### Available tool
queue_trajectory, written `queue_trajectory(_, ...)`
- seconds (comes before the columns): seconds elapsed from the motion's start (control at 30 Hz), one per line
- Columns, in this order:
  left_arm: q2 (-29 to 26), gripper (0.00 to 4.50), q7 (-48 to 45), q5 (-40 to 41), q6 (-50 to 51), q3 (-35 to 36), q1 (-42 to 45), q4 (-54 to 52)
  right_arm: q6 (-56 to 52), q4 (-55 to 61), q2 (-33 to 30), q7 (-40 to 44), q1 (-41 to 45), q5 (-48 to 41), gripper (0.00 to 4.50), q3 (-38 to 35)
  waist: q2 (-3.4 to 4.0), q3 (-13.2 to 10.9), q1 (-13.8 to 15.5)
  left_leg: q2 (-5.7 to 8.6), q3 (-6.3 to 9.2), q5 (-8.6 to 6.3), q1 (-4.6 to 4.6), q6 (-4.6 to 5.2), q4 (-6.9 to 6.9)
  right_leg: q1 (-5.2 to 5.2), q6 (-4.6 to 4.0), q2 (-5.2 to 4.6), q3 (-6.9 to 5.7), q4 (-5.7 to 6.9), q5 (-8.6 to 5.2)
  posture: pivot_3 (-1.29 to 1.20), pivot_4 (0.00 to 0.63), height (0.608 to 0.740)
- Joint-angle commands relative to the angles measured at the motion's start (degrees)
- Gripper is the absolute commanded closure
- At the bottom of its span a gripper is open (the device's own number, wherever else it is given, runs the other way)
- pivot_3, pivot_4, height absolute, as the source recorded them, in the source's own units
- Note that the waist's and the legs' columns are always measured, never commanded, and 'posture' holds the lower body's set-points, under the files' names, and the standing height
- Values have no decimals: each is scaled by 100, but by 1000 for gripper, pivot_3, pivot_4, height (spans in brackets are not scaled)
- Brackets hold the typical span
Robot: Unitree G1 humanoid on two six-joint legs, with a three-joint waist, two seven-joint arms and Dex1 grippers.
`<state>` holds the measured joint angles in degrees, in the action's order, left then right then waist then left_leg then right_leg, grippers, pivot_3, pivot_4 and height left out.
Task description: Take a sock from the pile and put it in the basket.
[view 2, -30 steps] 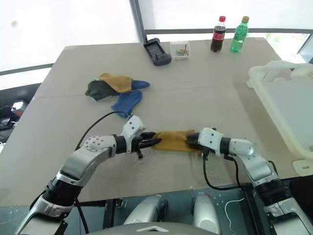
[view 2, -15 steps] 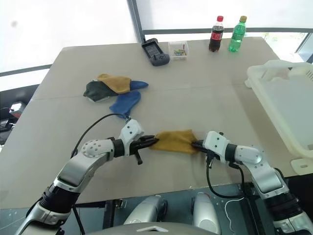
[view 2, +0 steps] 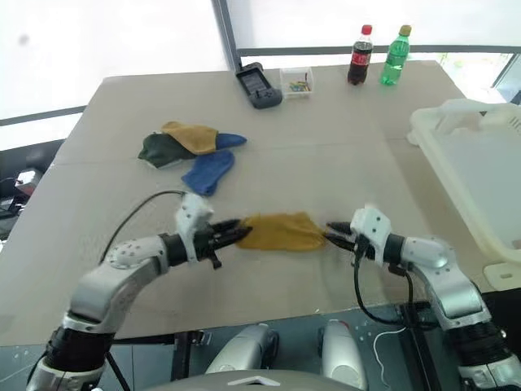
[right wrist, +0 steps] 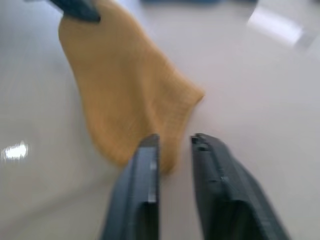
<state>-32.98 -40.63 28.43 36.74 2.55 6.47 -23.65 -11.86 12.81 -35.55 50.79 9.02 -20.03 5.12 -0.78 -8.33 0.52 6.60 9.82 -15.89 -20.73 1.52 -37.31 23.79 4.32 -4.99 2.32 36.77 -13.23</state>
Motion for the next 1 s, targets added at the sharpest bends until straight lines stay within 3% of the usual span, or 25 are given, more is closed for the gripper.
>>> queue_trajectory(0.03,-109,1542,295,372,284,651,-6,-530,-325,280,269,-274,561,-189,1676,-121,0,0,-1,0,0,0,1,0,1,0,0,1,-1,-1,0,0,150,740)
queue_trajectory(0.13,-115,42,671,284,318,1058,-126,-586,-218,-240,757,-716,1249,248,161,63,0,0,4,2,-2,0,-2,-1,3,1,0,7,0,-3,0,0,150,740)
queue_trajectory(0.17,-97,0,792,217,271,1159,-186,-591,-301,-450,883,-762,1458,318,11,136,0,0,5,3,-3,0,-1,-1,4,2,0,7,1,-4,0,0,150,740)
queue_trajectory(0.37,75,0,1227,282,114,1654,-456,-778,-131,-1344,1256,-670,2115,674,11,461,-2,-1,43,13,3,0,-14,0,3,6,-1,7,-8,-11,0,0,150,740)
queue_trajectory(0.57,89,0,1608,227,221,1932,-610,-761,346,-1049,1044,-11,1709,706,11,631,-2,-2,27,13,-1,0,-15,0,10,14,-1,7,-1,-12,0,0,150,740)
queue_trajectory(0.73,27,0,2260,-627,-37,1541,338,41,226,-321,1035,-164,1447,389,11,266,-2,-5,29,14,5,1,-15,-2,6,12,-1,7,-11,1,1,0,150,740)
queue_trajectory(0.83,59,0,2639,-1385,-206,896,1257,871,84,135,940,-375,1293,272,11,-32,-6,-3,29,15,3,1,-5,-2,0,3,0,8,-8,2,2,0,150,740)
queue_trajectory(1.0,293,0,2578,-1895,-574,243,2403,2402,-283,763,832,-684,1085,115,11,-313,-10,-5,29,19,10,1,-16,-2,-1,7,1,5,-16,-3,2,0,150,740)
